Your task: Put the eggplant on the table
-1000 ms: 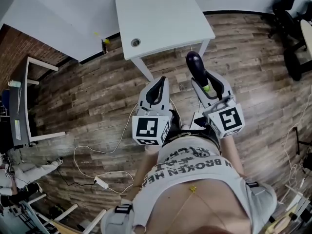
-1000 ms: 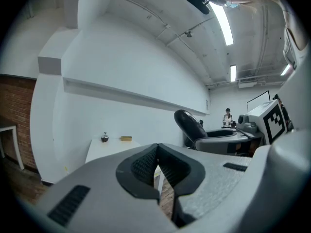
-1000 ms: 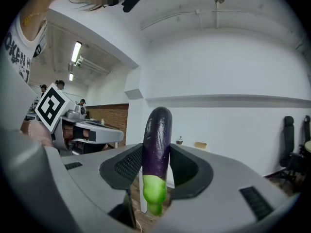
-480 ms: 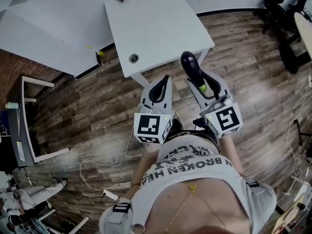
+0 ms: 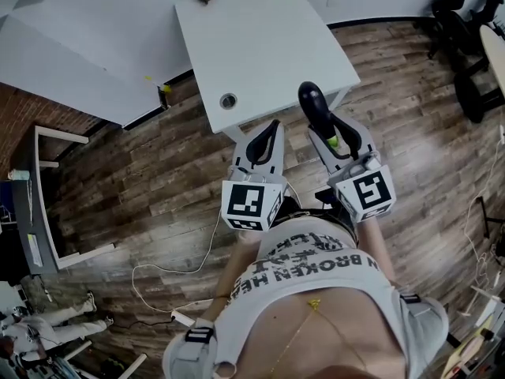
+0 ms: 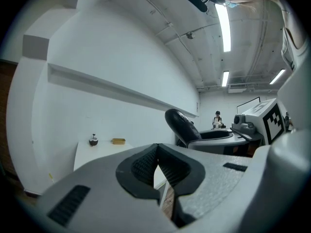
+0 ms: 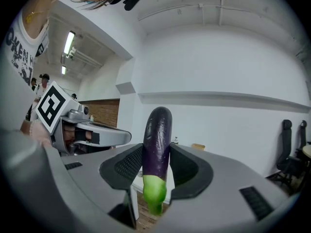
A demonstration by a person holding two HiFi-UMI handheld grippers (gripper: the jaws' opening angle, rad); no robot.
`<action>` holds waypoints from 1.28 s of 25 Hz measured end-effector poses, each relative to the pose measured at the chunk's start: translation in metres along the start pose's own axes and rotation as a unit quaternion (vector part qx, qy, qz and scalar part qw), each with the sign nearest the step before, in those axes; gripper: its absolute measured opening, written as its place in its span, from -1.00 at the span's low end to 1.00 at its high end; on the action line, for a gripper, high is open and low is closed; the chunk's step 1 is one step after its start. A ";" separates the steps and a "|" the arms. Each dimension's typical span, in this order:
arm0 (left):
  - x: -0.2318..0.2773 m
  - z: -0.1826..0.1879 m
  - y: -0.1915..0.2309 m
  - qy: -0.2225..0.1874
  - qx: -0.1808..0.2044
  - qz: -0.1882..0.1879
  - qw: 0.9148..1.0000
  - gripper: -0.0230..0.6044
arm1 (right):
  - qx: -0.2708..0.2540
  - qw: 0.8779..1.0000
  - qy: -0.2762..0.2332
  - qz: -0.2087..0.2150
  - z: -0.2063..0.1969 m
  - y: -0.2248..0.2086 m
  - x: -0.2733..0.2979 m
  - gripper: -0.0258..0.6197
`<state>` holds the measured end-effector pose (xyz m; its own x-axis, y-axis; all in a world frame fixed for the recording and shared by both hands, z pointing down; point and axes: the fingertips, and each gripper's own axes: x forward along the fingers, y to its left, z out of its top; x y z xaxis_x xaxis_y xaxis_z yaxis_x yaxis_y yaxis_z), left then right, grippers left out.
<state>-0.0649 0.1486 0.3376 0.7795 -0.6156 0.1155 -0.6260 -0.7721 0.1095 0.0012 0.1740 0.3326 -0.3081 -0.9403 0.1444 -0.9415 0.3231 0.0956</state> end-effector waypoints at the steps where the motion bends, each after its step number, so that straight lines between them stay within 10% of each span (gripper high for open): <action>1: 0.000 -0.002 0.004 0.002 -0.001 -0.002 1.000 -0.91 | -0.001 1.000 0.006 -0.001 -0.003 0.000 0.005 -0.39; 32: 0.106 0.012 0.079 0.007 -0.016 0.046 0.999 -0.91 | 0.019 0.999 0.019 0.046 -0.006 -0.077 0.129 -0.39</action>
<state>-0.0317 0.0201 0.3470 0.7187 -0.6812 0.1394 -0.6952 -0.7070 0.1297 0.0351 0.0282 0.3498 -0.3893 -0.9018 0.1878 -0.9139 0.4035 0.0431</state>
